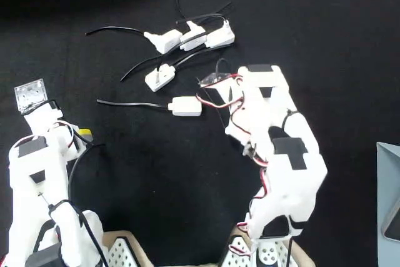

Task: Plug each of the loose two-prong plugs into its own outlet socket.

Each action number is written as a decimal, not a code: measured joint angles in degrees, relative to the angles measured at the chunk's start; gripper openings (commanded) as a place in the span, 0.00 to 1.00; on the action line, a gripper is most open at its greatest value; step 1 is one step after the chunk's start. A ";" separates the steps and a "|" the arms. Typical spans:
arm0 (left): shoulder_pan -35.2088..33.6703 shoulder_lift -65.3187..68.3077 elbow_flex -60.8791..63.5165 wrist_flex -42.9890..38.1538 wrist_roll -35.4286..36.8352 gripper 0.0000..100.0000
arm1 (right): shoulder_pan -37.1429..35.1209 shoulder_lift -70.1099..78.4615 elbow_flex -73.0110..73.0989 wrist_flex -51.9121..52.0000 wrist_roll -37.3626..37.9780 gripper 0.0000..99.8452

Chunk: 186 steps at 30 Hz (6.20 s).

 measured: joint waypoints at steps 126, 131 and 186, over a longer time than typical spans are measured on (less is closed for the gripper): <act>46.24 46.68 -42.64 -5.89 -39.91 0.07 | -0.62 -71.21 49.41 -40.18 -31.12 0.01; 46.15 42.46 -36.92 -6.15 -35.52 0.07 | -0.62 -71.21 50.90 -40.35 -32.79 0.01; 25.05 -11.34 10.29 -6.33 -15.03 0.32 | -22.86 -40.70 46.95 -67.34 -41.76 0.01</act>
